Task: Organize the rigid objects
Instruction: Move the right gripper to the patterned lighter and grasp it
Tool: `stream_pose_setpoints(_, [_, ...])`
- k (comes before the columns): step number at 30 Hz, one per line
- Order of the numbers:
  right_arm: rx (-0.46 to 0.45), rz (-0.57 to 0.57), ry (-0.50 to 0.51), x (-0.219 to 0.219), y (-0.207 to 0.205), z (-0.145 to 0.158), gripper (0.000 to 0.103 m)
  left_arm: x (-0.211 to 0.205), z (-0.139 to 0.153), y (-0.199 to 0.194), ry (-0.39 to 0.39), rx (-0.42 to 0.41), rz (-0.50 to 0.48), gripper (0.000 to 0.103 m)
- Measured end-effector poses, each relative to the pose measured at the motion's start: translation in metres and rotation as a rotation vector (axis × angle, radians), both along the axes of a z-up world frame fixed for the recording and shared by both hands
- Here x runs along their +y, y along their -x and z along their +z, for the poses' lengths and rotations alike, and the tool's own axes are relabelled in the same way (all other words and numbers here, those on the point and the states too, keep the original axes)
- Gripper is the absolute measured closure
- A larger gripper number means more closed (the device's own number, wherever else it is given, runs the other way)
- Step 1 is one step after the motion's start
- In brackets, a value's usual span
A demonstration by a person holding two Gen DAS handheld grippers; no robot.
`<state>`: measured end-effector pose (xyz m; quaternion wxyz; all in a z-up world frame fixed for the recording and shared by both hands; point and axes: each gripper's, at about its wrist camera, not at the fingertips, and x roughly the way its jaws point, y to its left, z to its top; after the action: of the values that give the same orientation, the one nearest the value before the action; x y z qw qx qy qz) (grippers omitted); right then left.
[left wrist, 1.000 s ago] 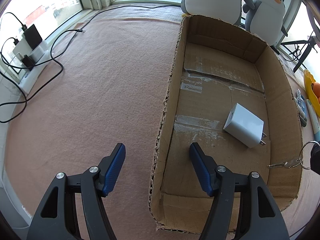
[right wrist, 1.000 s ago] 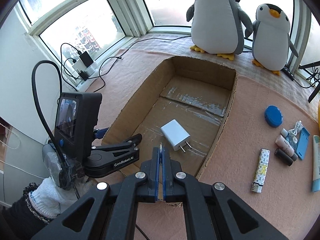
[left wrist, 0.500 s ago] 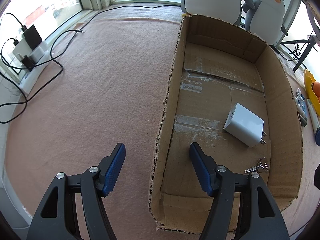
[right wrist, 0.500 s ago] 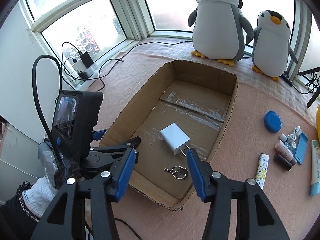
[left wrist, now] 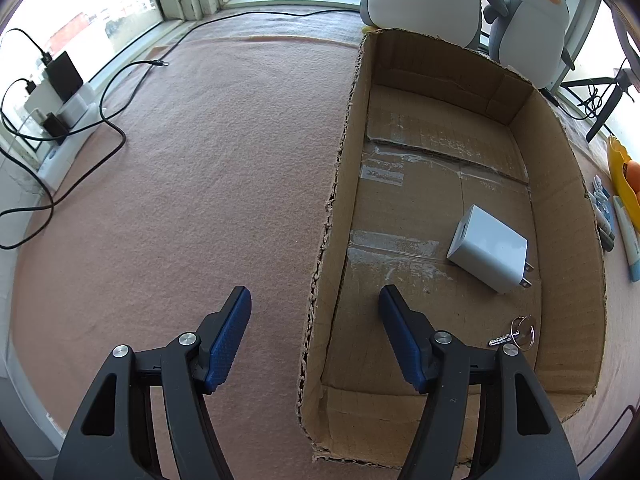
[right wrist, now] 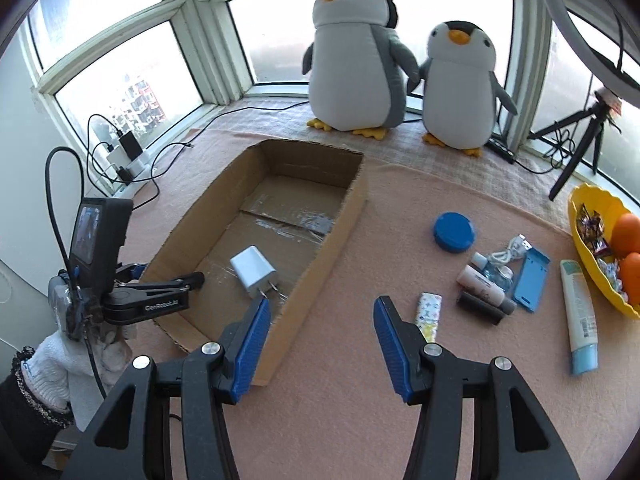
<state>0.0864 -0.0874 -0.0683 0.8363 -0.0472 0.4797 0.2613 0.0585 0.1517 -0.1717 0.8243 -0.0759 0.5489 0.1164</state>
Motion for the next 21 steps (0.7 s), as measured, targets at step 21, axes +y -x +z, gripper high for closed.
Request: stream_pose_setpoints(21, [0.165,-0.104,0.146,-0.062,-0.046,-0.068,0.053,-0.003,0.001,0.002,-0.005,-0.003,0.006,0.037])
